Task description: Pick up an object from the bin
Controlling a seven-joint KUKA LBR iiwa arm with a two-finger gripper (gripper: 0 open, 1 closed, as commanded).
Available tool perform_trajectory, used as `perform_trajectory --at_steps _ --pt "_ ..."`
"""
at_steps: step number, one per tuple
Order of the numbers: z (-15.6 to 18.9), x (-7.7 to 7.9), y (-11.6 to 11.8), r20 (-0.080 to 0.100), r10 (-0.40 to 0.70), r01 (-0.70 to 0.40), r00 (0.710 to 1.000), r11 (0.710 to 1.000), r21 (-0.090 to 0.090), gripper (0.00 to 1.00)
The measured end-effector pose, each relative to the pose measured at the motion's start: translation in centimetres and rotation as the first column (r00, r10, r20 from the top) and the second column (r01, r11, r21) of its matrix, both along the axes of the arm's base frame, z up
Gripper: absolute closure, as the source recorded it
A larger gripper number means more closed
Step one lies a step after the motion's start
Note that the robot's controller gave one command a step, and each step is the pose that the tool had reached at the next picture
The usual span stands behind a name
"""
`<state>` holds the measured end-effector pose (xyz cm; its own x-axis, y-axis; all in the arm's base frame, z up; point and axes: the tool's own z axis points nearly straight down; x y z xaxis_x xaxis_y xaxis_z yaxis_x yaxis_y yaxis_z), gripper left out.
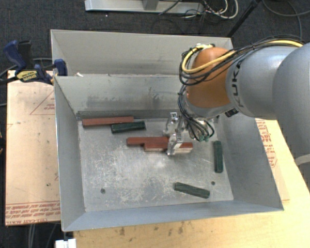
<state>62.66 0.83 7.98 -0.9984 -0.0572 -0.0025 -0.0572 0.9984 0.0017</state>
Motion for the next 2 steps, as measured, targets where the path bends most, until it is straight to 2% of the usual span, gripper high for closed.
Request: perform_trajectory --at_steps 1,2 --pt "0.0 0.0 0.0 0.001 0.0 0.0 1.0 1.0 0.0 1.0" --pt "12.2 -1.2 -0.4 0.0 -0.068 0.068 0.998 0.998 -0.001 1.0"
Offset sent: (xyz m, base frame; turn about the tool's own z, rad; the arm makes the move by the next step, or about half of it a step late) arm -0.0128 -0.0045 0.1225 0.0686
